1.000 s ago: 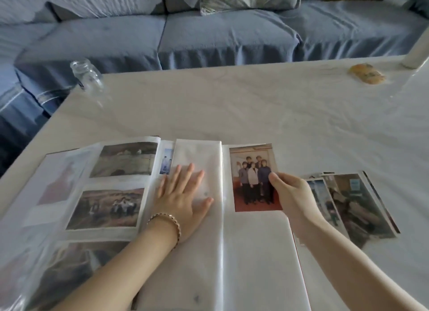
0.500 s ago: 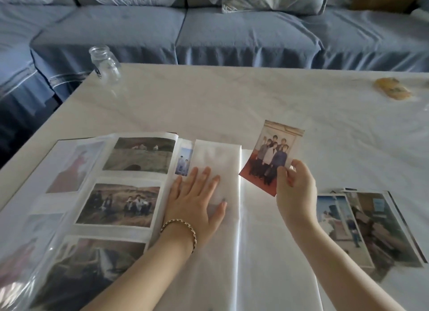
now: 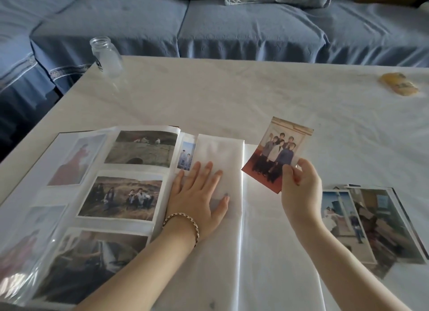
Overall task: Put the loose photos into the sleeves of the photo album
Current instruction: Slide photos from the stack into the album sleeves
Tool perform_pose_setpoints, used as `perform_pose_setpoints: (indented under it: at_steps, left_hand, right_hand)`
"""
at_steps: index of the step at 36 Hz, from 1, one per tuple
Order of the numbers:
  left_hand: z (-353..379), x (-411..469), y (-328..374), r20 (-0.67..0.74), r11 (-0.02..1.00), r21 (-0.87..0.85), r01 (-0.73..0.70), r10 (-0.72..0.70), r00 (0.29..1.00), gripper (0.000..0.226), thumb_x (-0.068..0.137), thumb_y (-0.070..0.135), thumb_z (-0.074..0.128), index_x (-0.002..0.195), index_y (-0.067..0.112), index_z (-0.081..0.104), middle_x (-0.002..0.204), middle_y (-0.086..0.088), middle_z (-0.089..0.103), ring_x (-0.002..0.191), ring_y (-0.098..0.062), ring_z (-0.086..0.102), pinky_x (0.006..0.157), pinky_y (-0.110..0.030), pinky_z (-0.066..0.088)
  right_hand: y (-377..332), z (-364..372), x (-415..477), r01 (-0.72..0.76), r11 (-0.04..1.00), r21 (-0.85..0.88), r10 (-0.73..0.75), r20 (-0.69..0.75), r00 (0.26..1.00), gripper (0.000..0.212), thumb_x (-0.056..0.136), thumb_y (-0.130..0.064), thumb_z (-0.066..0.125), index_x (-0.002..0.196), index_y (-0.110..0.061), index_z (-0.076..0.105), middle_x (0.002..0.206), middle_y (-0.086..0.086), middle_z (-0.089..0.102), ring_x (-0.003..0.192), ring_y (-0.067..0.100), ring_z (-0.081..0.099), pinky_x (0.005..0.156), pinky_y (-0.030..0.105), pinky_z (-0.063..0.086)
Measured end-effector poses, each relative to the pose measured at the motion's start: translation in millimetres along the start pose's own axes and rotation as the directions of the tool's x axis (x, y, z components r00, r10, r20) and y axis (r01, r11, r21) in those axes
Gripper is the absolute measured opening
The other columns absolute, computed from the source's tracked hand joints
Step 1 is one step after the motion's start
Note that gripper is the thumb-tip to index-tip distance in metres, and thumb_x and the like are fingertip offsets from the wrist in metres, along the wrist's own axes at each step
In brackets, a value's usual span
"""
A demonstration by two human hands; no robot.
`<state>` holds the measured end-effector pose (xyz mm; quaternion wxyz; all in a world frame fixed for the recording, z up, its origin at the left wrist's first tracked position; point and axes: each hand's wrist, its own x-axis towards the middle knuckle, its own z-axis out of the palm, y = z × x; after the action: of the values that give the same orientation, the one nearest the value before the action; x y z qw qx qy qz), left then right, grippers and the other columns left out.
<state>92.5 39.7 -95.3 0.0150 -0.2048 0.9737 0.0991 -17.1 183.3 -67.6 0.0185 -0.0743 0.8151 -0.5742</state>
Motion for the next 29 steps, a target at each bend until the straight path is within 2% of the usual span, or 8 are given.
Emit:
perform_pose_setpoints:
  at_steps: [4, 7, 10, 16, 20, 23, 26, 29]
  left_hand:
    - [0, 0, -1, 0.001, 1.000, 0.004, -0.007, 0.007, 1.000, 0.083, 0.067, 0.063, -0.014, 0.146, 0.041, -0.003, 0.152, 0.018, -0.019, 0.140, -0.007, -0.022, 0.108, -0.031, -0.023]
    - [1, 0, -1, -0.004, 1.000, 0.001, -0.010, 0.010, 1.000, 0.083, 0.066, 0.063, -0.014, 0.146, 0.041, -0.004, 0.143, 0.020, -0.026, 0.137, -0.004, -0.025, 0.107, -0.030, -0.024]
    - [0, 0, -1, -0.003, 1.000, 0.000, -0.008, 0.008, 1.000, 0.080, 0.070, 0.064, -0.012, 0.146, 0.041, -0.005, 0.146, 0.020, -0.025, 0.134, -0.003, -0.027, 0.106, -0.030, -0.025]
    - [-5, -1, 2, 0.052, 1.000, 0.022, -0.004, 0.003, 0.999, 0.067, 0.083, 0.060, 0.000, 0.146, 0.039, -0.008, 0.143, 0.019, -0.028, 0.131, -0.003, -0.030, 0.109, -0.033, -0.023]
    - [-11, 0, 5, 0.056, 0.999, -0.022, 0.035, -0.034, 0.998, 0.055, 0.095, 0.055, 0.015, 0.147, 0.035, 0.016, 0.157, 0.013, 0.000, 0.143, -0.010, -0.011, 0.115, -0.034, -0.013]
    - [-18, 8, 13, -0.012, 0.998, 0.014, 0.065, -0.065, 0.998, 0.048, 0.094, 0.058, 0.023, 0.126, 0.030, 0.044, 0.142, 0.005, 0.032, 0.136, -0.018, 0.018, 0.115, -0.037, 0.006]
    - [-21, 19, 25, -0.027, 0.991, 0.038, 0.125, -0.124, 0.992, 0.054, 0.089, 0.065, 0.028, 0.115, 0.022, 0.046, 0.123, -0.001, 0.039, 0.122, -0.022, 0.030, 0.112, -0.038, 0.015]
    - [-13, 21, 30, -0.032, 0.987, 0.018, 0.157, -0.157, 0.987, 0.076, 0.079, 0.076, 0.014, 0.123, 0.018, 0.038, 0.130, -0.004, 0.032, 0.130, -0.024, 0.025, 0.115, -0.038, 0.011]
  right_hand:
    - [0, 3, -3, -0.012, 1.000, 0.002, 0.012, 0.044, 0.999, 0.008, 0.097, -0.009, 0.044, 0.099, -0.011, 0.052, 0.086, 0.004, 0.064, 0.062, 0.002, 0.053, 0.041, 0.005, 0.036]
    - [1, 6, -7, 0.010, 1.000, -0.027, -0.008, 0.085, 0.996, 0.011, 0.096, -0.008, 0.044, 0.096, -0.016, 0.051, 0.085, 0.001, 0.066, 0.064, 0.001, 0.057, 0.043, 0.006, 0.037]
    - [1, 9, -14, 0.012, 0.999, -0.040, -0.006, 0.159, 0.987, 0.015, 0.096, -0.007, 0.043, 0.099, -0.018, 0.053, 0.083, -0.004, 0.064, 0.069, -0.003, 0.059, 0.047, 0.006, 0.041]
    - [8, 15, -27, 0.013, 0.997, -0.076, 0.007, 0.267, 0.964, 0.017, 0.095, -0.008, 0.046, 0.096, -0.023, 0.054, 0.087, 0.001, 0.069, 0.075, 0.008, 0.065, 0.053, 0.011, 0.048]
    - [9, 10, -26, -0.042, 0.998, -0.054, 0.053, 0.233, 0.971, 0.014, 0.095, -0.007, 0.046, 0.094, -0.017, 0.055, 0.082, 0.002, 0.068, 0.068, 0.009, 0.063, 0.044, 0.009, 0.041]
    - [11, 1, -21, -0.096, 0.995, -0.019, 0.098, 0.175, 0.980, 0.011, 0.095, -0.008, 0.046, 0.093, -0.011, 0.057, 0.080, 0.002, 0.066, 0.065, 0.007, 0.061, 0.040, 0.008, 0.037]
    - [14, -8, -16, -0.111, 0.994, -0.012, 0.112, 0.131, 0.985, 0.010, 0.096, -0.010, 0.047, 0.095, -0.011, 0.057, 0.084, 0.005, 0.067, 0.070, 0.011, 0.063, 0.041, 0.008, 0.040]
    - [15, -14, -15, -0.128, 0.992, 0.019, 0.125, 0.108, 0.986, 0.010, 0.095, -0.013, 0.048, 0.092, -0.014, 0.057, 0.082, 0.004, 0.067, 0.069, 0.011, 0.064, 0.042, 0.010, 0.042]
